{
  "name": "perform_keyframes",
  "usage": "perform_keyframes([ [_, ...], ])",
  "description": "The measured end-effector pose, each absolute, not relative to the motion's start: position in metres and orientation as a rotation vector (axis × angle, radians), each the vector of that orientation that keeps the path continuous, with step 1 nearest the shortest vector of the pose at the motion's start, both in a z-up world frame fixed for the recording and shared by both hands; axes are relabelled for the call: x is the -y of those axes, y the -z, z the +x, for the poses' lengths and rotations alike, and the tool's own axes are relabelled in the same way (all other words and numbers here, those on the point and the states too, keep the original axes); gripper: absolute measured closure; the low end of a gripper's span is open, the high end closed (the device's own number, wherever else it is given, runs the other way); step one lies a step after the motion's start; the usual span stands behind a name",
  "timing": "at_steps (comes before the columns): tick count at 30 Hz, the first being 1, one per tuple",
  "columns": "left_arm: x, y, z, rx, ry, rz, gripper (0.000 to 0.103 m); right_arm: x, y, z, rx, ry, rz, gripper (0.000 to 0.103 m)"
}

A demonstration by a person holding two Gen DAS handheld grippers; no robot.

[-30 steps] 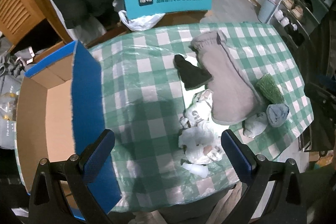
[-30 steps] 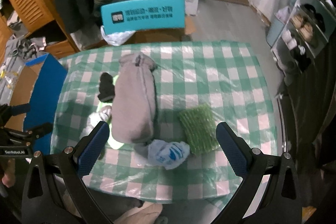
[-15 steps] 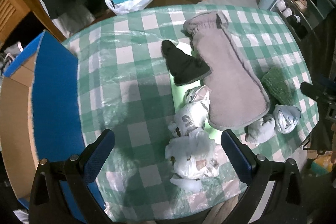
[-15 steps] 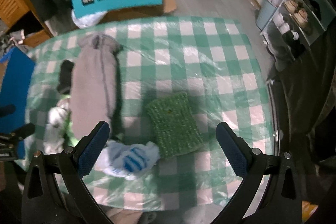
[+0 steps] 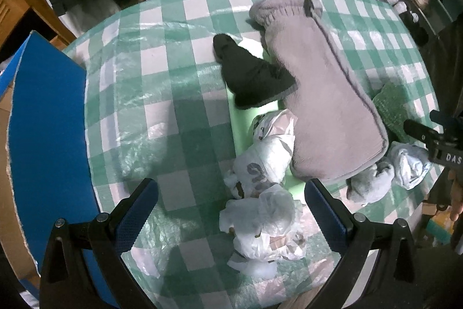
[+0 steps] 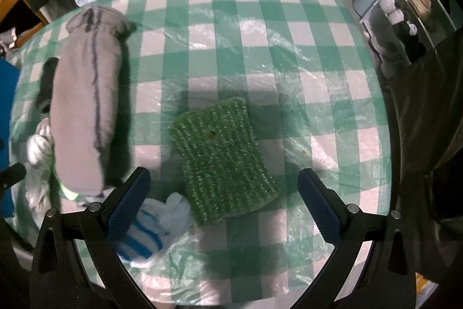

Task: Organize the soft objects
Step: 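Move left gripper to the white plastic bag while right gripper approaches the green scrubber pad, then close left gripper on the white plastic bag while right gripper grasps the green scrubber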

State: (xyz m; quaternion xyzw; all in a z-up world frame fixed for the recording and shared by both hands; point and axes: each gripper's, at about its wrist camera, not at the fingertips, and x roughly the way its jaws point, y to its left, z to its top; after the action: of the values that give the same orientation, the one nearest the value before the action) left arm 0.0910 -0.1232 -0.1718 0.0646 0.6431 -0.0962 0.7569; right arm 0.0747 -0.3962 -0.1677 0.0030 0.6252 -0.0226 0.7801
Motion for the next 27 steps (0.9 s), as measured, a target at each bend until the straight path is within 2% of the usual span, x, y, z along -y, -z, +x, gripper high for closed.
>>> perform_keyframes([
  [16,0.123,0.198,0.100,-1.456,0.204,0.153,0.001,0.406,0.205,0.090,-1.412,0.090,0.012,0.003],
  [19,0.126,0.202,0.099,-1.449,0.197,0.176,0.001,0.408,0.210,0.090,-1.421,0.091,0.001,0.007],
  [21,0.129,0.204,0.099,-1.449,0.203,0.178,0.005,0.410,0.214,0.091,-1.432,0.092,-0.010,0.012],
  [23,0.131,0.207,0.098,-1.458,0.211,0.176,0.018,0.411,0.215,0.091,-1.431,0.088,-0.006,0.013],
  [24,0.131,0.208,0.099,-1.462,0.218,0.170,0.019,0.411,0.215,0.091,-1.432,0.082,-0.002,0.014],
  [27,0.129,0.209,0.100,-1.460,0.237,0.155,0.032,0.412,0.214,0.093,-1.429,0.063,-0.002,0.022],
])
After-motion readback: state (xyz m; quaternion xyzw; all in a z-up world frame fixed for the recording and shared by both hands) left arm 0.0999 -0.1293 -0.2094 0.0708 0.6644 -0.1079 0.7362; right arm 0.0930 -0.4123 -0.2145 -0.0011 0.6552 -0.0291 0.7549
